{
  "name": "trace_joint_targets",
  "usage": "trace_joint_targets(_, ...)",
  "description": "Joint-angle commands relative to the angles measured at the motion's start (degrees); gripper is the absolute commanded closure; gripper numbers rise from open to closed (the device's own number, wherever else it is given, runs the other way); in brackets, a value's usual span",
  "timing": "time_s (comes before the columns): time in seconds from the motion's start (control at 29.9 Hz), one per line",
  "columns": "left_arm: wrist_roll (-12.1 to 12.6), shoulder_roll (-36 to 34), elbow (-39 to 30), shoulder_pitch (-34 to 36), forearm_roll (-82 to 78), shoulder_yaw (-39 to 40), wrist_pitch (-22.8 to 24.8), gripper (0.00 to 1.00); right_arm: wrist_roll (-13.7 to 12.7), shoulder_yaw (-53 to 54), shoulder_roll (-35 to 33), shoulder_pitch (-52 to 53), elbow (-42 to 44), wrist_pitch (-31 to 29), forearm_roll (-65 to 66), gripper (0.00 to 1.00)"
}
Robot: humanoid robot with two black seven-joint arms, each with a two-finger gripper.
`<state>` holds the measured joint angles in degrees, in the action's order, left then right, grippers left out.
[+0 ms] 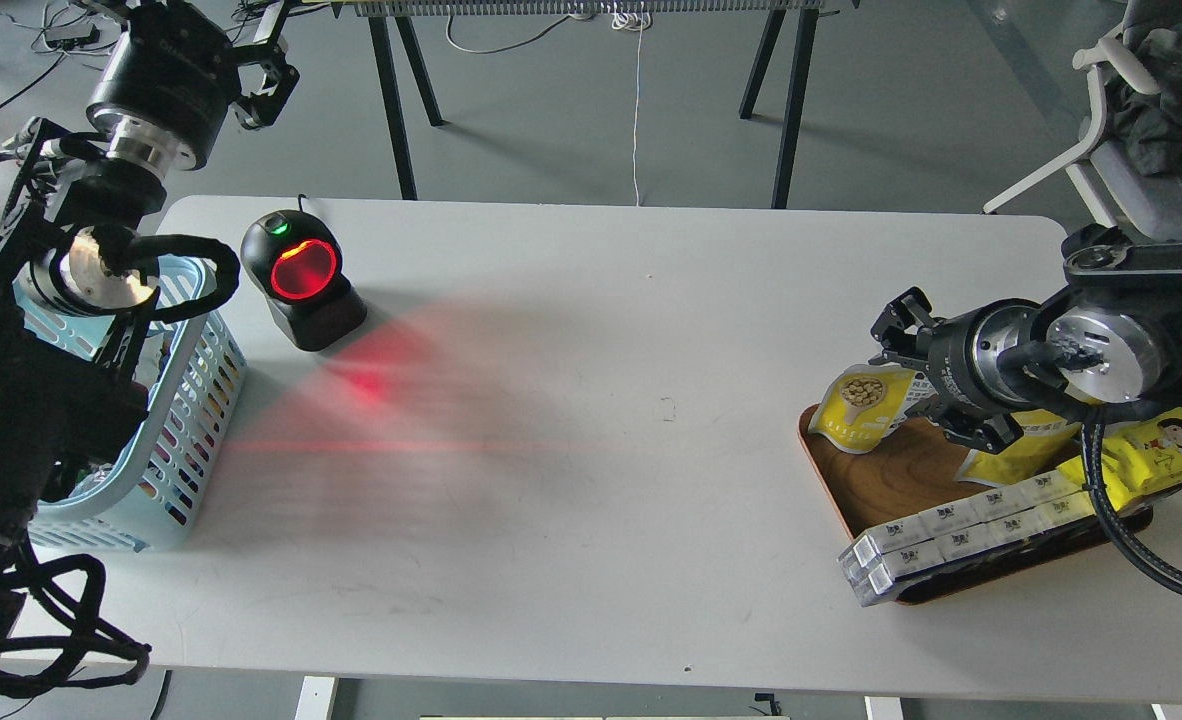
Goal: Scan snack and place in basket
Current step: 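Lower the right gripper onto a yellow snack packet and grasp it, then lift the yellow packet up off the tray with the right gripper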
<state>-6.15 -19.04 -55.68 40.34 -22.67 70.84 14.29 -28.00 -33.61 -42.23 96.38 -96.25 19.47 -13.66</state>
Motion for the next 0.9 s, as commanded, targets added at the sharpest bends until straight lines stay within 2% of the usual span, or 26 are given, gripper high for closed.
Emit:
trace_joint_targets(0.0,0.09,-0.03,-0.30,0.09,0.00,0.00,-0.14,0.00,0.00,0.03,-0.13,0.04,-0.08,0.04,0.03,0.59)
trace_joint_targets(0.03,0.09,-0.03,-0.56,0.09,0.00,0.00,-0.23,0.00,0.00,0.12,-0.39,0.04,-0.16,-0.05,-0.05,0.64)
trace_joint_targets(0.1,0.09,-0.03,-0.83,0.09,0.00,0.00,-0.23,0.00,0.00,0.03,-0.83,0.12,-0.34,-0.40,0.03,1.00)
trace_joint_targets(0.57,0.00,-0.29,-0.74,0.09,0.00,0.09,-0.32,0.00,0.00,0.03,-1.80,0.39,-0.16,-0.40,1.18,1.00)
trace_joint_targets(0.87,0.00,-0.73,-0.83,0.09,0.00,0.09,-0.32,0.00,0.00,2.67,-4.44,6.53,0.01,-0.14,0.91,1.00)
